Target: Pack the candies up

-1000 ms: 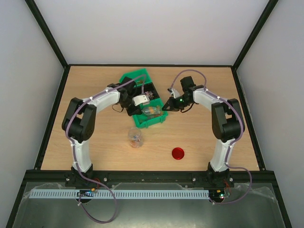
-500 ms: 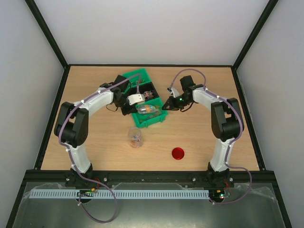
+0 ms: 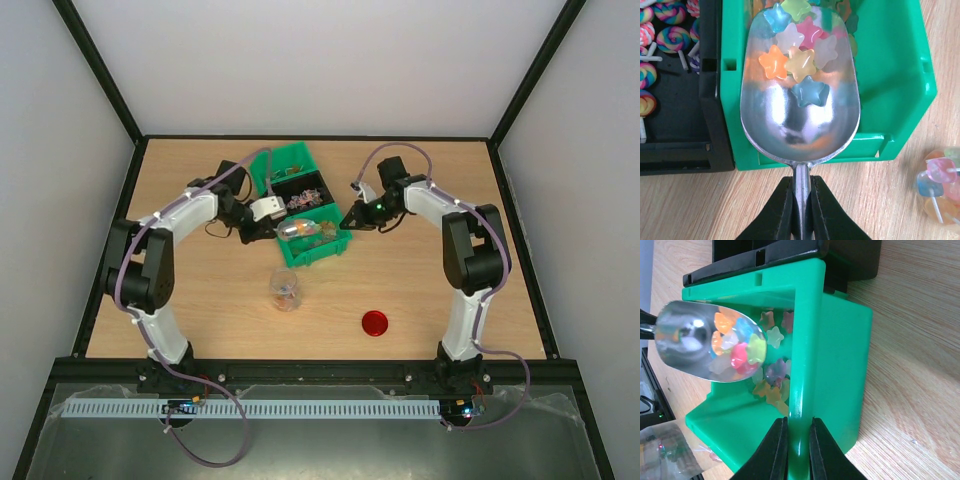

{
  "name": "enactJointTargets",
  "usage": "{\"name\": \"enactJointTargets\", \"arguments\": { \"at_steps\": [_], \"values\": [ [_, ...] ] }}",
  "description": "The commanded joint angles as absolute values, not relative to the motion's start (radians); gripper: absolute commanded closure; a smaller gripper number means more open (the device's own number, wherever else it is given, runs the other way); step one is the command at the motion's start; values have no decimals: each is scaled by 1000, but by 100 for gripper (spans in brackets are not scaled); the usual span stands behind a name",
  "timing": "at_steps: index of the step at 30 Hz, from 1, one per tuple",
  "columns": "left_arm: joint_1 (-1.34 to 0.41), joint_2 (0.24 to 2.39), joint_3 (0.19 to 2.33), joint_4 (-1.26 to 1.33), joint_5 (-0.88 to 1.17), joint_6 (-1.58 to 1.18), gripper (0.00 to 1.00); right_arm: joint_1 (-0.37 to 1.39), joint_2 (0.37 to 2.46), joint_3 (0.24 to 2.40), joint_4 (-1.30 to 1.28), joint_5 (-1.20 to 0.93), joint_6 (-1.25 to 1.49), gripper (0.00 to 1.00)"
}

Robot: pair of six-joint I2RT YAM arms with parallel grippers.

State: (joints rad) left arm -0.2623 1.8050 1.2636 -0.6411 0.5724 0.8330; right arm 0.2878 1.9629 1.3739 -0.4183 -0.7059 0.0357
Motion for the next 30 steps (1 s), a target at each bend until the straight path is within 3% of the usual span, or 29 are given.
{"name": "enactJointTargets", "arguments": {
  "at_steps": [1,7,14,30],
  "values": [
    [-221,1735,1233,-551,667,875,98,286,1983,1393,-478,-661,-42,98],
    [-188,1692,1199,-514,778,883,98,286,1978,1396,-492,-640,-58,80],
    [-173,1639,1193,-538,856,902,98,286,1968,1397,-513,-615,-77,65],
    [13,1502,1251,-923,913,1163,98,285,1934,1450,-556,-579,-154,1]
  ]
}}
